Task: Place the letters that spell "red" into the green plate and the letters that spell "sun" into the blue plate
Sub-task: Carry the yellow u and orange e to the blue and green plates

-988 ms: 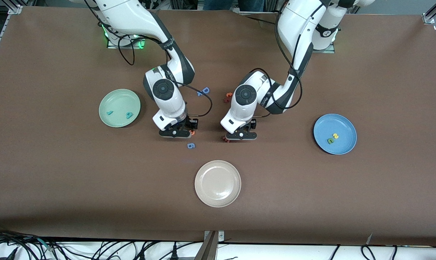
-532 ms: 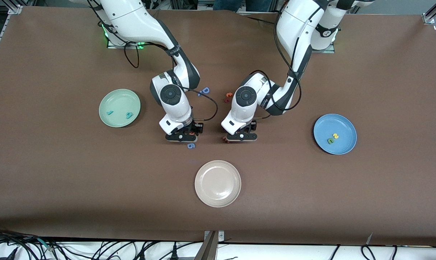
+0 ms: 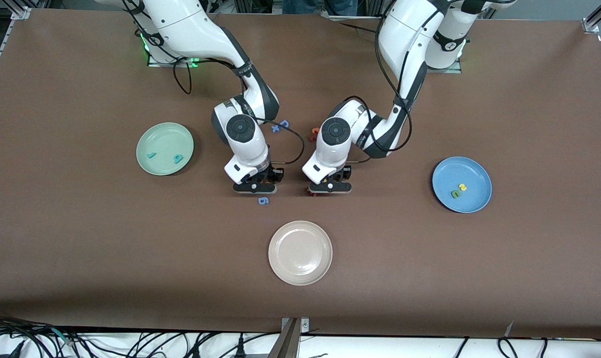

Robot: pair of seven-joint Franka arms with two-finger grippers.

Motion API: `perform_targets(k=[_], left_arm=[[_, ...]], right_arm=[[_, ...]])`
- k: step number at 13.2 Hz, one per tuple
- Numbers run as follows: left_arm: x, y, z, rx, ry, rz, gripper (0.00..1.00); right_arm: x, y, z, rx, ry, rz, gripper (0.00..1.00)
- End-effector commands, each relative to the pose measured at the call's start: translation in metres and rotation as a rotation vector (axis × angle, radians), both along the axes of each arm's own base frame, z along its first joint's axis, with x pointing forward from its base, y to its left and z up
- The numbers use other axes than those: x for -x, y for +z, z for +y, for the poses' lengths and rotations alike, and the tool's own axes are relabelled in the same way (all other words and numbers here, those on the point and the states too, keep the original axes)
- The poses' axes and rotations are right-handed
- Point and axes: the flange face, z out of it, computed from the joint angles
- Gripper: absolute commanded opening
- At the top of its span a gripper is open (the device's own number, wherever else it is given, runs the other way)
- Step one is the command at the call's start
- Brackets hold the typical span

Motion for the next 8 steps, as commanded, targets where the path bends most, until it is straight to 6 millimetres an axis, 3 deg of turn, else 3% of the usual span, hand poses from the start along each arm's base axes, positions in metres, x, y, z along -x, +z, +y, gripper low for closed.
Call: perform_targets(k=[1,3,5,7,8], left_arm=[[-0.002,-0.010,-0.003,-0.014,-0.028,-0.023,0.38],[-0.003,-0.009,-0.002,-0.013,-0.075,-0.021,0.29],[-0.003,-0.009,-0.002,-0.013,-0.076,-0.021,0.10],[-0.004,-0.007,-0.001,-0.013,-0.078,-0.025,0.00],[-0.014,-0.001,0.009,-0.018,-0.091,-0.037,0.00]], right_arm=[[0.001,-0.005,0.004,0.002,0.005,0.000,0.16],[-0.005,0.004,-0.002,0.023,0.009,0.016,0.15],[-0.016,0.031,-0.019,0.052,0.025,0.032,0.15],[-0.031,0.059,-0.054,0.101,0.041,0.072,0.15],[-0.040,0.071,-0.083,0.133,0.019,0.100,0.15]])
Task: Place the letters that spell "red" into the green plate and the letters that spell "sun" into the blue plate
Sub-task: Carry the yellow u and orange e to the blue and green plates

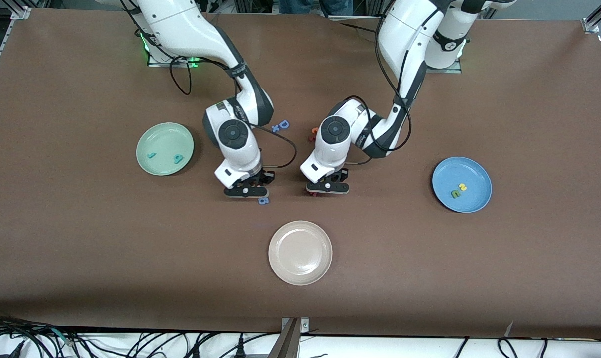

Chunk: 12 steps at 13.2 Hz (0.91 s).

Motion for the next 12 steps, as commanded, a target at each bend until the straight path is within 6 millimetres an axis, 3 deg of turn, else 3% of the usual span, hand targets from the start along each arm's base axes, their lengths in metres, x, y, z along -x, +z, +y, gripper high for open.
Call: perform_targets(k=[1,4,7,10,12], left_arm=[[-0.023,0.005,0.028,-0.040,-0.101,-0.035,0.00],[-0.057,0.037,0.113,-0.058,-0.315,0.001,0.00],[-0.084,0.071,0.210,-0.086,-0.504,0.108,0.00],[-0.090,0.091,0.310,-0.050,-0.624,0.122,0.00],[-0.079,0.092,0.355,-0.029,-0.650,0.143,0.00]], right_arm=[[-0.018,0.039,-0.073,0.082,-0.013,0.073,0.15],[-0.011,0.040,-0.153,0.121,-0.080,0.133,0.21],[0.022,0.037,-0.203,0.115,-0.145,0.205,0.20],[0.047,0.024,-0.263,0.114,-0.114,0.286,0.20],[0.070,-0.001,-0.284,0.133,-0.101,0.368,0.22]])
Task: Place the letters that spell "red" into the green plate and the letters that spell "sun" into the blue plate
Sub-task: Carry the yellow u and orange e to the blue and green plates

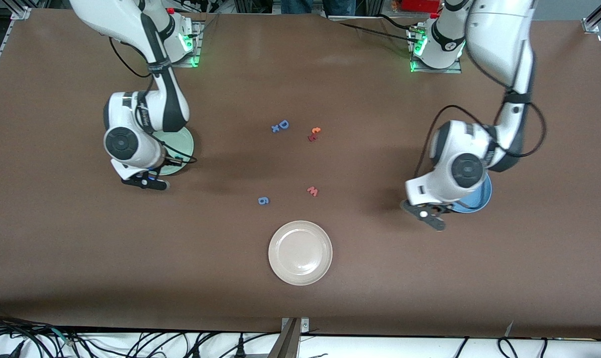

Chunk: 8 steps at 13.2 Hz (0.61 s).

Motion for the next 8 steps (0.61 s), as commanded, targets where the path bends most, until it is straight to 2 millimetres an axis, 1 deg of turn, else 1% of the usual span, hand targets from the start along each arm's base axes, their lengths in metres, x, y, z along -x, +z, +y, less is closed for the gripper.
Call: perform_targets(k=[1,2,3,4,6,7,8], left_arm=[[0.035,0.004,0.044,0.048,-0.022,0.053,0.00],[0.049,-0.002,0.051,0.049,0.001,0.078,0.00],[0.062,-0.014,0.057,0.046,0.021,0.113,0.00],[0.072,-0.025,0.065,0.041,0.056,0.137,0.00],[0.083,-0.038,0.067,0.033,0.080,0.168,0.00],[0.085,-0.044,0.068,0.026,0.097,0.173,0.00],[0.087,-0.057,0.067,0.013,0.124,0.190,0.00]], right_arm=[[0.039,-0.024,-0.024,-0.007,0.018,0.097,0.40],[0.040,-0.026,-0.033,-0.009,0.013,0.106,0.70],[0.038,-0.025,-0.040,-0.012,0.004,0.106,0.99],[0.036,-0.020,-0.039,-0.018,-0.002,0.112,1.00],[0.025,-0.002,-0.036,-0.029,-0.007,0.134,1.00],[0.012,0.016,-0.035,-0.033,-0.008,0.133,1.00],[-0.005,0.038,-0.033,-0.042,0.004,0.121,1.00]])
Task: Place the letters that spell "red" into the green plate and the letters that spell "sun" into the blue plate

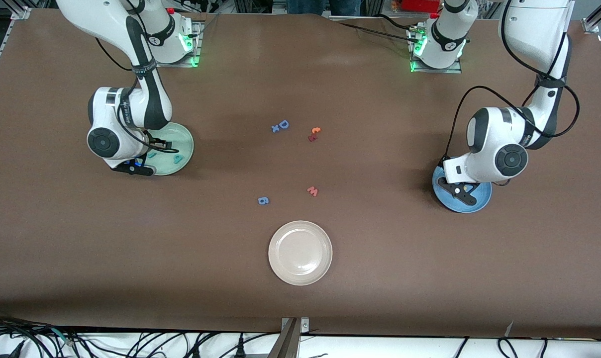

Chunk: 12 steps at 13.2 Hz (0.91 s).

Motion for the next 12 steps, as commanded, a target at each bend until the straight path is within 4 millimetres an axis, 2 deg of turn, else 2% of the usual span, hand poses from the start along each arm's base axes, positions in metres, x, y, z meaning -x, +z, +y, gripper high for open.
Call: perform_targets(k=[1,4,5,6,7,8,9,10,12], left_arm=[[0.006,-0.012,-0.002,-0.002,0.055,-0.007,0.00],[0.005,-0.020,-0.001,-0.008,0.056,-0.014,0.02],[0.003,-0.021,-0.001,-0.010,0.057,-0.025,0.19],[0.001,-0.021,-0.001,-0.011,0.055,-0.036,0.45],[-0.003,-0.016,-0.001,-0.008,0.054,-0.048,0.99],[-0.005,-0.008,-0.001,-0.001,0.045,-0.062,1.00],[-0.016,0.014,-0.002,0.011,0.049,-0.106,1.00],[-0.027,0.046,-0.001,0.025,0.050,-0.162,1.00],[-0.031,0.120,-0.002,0.057,0.047,-0.258,1.00]], right_arm=[[-0.040,0.066,0.002,-0.045,0.026,-0.024,1.00],[-0.074,0.124,0.017,-0.072,0.075,-0.104,1.00],[-0.081,0.141,0.020,-0.093,0.099,-0.108,1.00],[-0.089,0.170,0.025,-0.120,0.131,-0.131,1.00],[-0.100,0.199,0.034,-0.127,0.152,-0.174,1.00],[-0.106,0.221,0.034,-0.129,0.156,-0.200,1.00],[-0.111,0.240,0.025,-0.124,0.147,-0.230,1.00],[-0.113,0.266,0.019,-0.127,0.146,-0.259,1.00],[-0.108,0.307,0.013,-0.176,0.160,-0.310,1.00]])
